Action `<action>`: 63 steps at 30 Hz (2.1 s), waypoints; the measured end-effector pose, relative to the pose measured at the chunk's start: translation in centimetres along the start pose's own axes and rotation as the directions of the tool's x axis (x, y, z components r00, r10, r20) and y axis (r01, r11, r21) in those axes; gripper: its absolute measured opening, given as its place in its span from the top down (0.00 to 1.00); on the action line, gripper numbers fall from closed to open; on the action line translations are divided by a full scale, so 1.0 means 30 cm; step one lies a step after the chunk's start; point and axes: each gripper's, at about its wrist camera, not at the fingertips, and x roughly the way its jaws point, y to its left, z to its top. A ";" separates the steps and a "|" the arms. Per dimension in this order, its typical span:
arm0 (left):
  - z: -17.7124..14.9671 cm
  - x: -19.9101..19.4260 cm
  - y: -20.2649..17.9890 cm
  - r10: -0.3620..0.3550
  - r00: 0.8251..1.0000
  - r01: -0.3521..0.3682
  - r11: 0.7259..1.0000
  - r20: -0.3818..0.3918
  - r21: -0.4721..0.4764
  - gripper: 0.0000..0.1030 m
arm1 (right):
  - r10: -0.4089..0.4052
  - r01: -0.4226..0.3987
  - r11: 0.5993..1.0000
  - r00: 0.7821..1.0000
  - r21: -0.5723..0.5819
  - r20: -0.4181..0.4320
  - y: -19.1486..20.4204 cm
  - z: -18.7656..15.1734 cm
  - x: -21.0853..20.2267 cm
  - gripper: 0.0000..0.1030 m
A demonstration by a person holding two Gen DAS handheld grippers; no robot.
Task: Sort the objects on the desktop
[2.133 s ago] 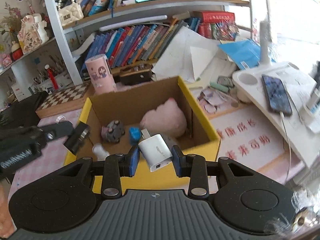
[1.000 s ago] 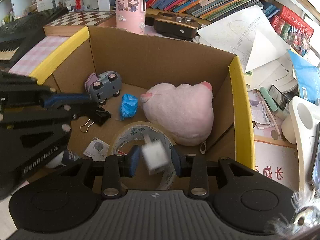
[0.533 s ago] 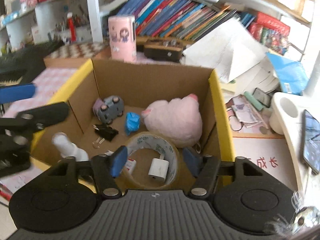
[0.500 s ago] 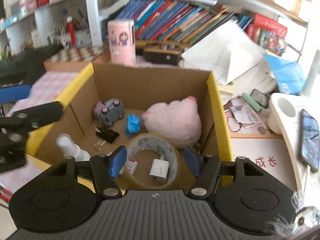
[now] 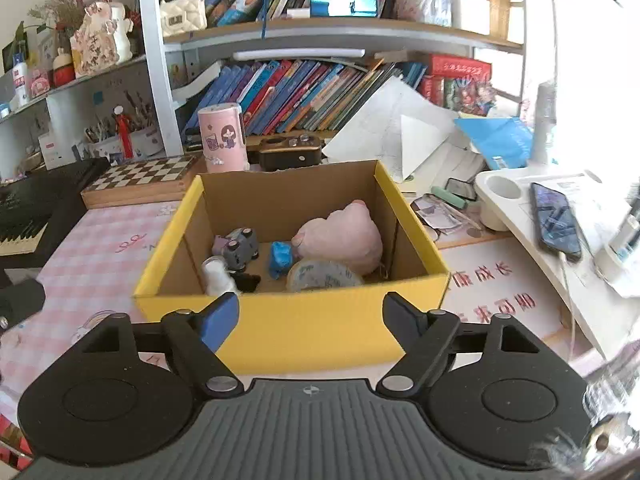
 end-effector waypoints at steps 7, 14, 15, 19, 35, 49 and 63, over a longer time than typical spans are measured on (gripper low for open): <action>-0.129 -0.096 0.073 0.029 0.997 -0.031 0.999 -0.076 -0.031 0.04 | -0.021 0.023 0.999 0.999 -0.033 0.035 0.106 -0.139 -0.141 0.22; -0.196 -0.179 0.131 0.023 0.994 -0.027 0.999 -0.104 -0.036 0.04 | 0.006 -0.006 0.998 1.000 -0.061 -0.001 0.200 -0.258 -0.247 0.20; -0.205 -0.188 0.136 0.021 0.994 -0.025 0.999 -0.109 -0.036 0.04 | 0.009 -0.010 0.998 1.000 -0.062 -0.005 0.211 -0.271 -0.260 0.20; -0.235 -0.221 0.159 0.016 0.991 -0.022 0.999 -0.131 -0.045 0.04 | 0.024 -0.024 0.997 1.000 -0.067 -0.014 0.253 -0.311 -0.306 0.18; -0.291 -0.273 0.223 0.022 0.984 -0.037 0.996 -0.178 -0.082 0.04 | 0.016 -0.020 0.998 0.998 -0.065 -0.063 0.309 -0.389 -0.374 0.03; -0.309 -0.293 0.208 -0.016 0.982 0.003 0.998 -0.189 -0.067 0.04 | 0.002 -0.006 0.999 0.998 -0.051 -0.066 0.306 -0.410 -0.407 0.02; -0.310 -0.315 0.203 -0.012 0.984 0.000 0.998 -0.179 -0.067 0.04 | 0.015 -0.019 0.999 0.997 -0.051 -0.072 0.306 -0.415 -0.414 0.02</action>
